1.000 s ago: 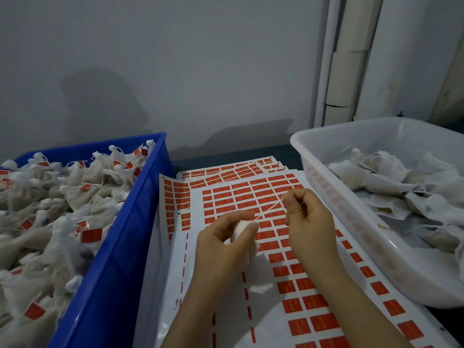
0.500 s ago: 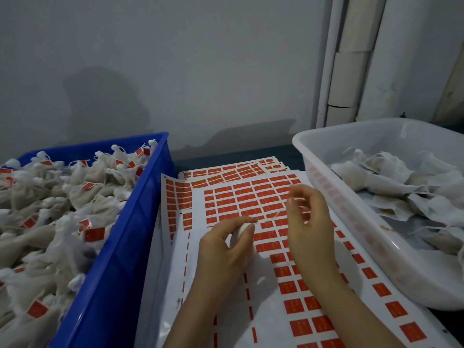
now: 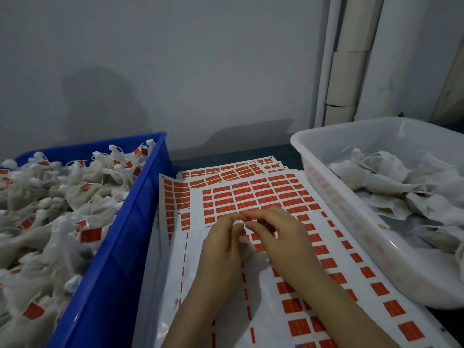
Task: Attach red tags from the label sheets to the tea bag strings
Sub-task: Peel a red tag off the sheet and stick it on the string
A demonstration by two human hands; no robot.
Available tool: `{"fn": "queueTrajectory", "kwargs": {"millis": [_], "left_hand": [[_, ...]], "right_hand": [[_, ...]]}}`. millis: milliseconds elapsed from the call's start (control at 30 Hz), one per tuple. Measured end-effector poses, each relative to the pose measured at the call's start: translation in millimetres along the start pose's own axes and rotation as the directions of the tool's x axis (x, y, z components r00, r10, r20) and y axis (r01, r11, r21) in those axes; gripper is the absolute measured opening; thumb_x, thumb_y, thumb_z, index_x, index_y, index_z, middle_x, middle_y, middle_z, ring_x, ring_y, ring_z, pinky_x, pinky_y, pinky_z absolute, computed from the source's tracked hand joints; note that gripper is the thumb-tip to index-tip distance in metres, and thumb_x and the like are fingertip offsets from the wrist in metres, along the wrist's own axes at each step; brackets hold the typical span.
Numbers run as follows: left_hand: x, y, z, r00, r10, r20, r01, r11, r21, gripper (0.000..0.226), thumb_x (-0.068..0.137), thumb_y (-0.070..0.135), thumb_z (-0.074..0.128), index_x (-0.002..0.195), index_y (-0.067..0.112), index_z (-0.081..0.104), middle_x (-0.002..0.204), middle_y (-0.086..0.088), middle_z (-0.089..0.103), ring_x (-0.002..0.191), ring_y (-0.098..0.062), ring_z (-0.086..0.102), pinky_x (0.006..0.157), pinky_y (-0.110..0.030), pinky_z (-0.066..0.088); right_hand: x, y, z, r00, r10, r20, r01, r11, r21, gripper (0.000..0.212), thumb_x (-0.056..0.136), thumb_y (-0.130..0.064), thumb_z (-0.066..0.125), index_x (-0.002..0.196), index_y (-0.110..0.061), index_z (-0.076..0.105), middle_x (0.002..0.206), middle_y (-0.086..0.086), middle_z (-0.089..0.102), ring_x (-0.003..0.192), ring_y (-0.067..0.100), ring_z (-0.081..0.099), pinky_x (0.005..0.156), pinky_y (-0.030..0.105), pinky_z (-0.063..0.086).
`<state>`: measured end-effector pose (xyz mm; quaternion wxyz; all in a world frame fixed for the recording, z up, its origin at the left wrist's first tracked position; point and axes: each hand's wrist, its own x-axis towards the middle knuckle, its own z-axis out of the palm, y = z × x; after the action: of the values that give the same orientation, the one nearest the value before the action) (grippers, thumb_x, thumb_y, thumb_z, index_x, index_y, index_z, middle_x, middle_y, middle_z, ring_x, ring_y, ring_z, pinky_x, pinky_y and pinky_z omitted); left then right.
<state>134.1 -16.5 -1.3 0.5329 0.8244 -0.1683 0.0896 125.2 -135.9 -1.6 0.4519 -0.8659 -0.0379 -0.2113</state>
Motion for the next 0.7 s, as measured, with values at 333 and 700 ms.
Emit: {"fn": "queueTrajectory", "kwargs": {"millis": [333,700], "left_hand": [[1.2,1.3,4.3,0.996,-0.081,-0.047,0.086,0.989,0.116,0.029,0.091,0.023,0.060,0.097,0.043,0.040,0.092,0.036,0.042,0.078,0.007,0.054,0.053,0.004,0.038],[-0.1,-6.5,-4.3,0.885,0.353,-0.302,-0.181,0.860,0.477,0.006,0.070,0.021,0.073,0.076,0.019,0.074,0.098,-0.003,0.064,0.100,-0.016,0.044,0.082,-0.019,0.036]], "right_hand": [[-1.3,-0.3,-0.2,0.996,-0.084,-0.026,0.079,0.988,-0.132,0.013,0.089,-0.021,0.055,0.096,-0.016,0.065,0.097,-0.006,0.061,0.089,0.006,0.055,0.081,0.007,0.039],[-6.4,-5.6,1.8,0.995,-0.078,-0.070,0.079,0.997,0.016,0.003,0.084,-0.038,0.048,0.087,-0.037,0.049,0.085,-0.033,0.046,0.084,-0.009,0.053,0.074,-0.005,0.036]]}}
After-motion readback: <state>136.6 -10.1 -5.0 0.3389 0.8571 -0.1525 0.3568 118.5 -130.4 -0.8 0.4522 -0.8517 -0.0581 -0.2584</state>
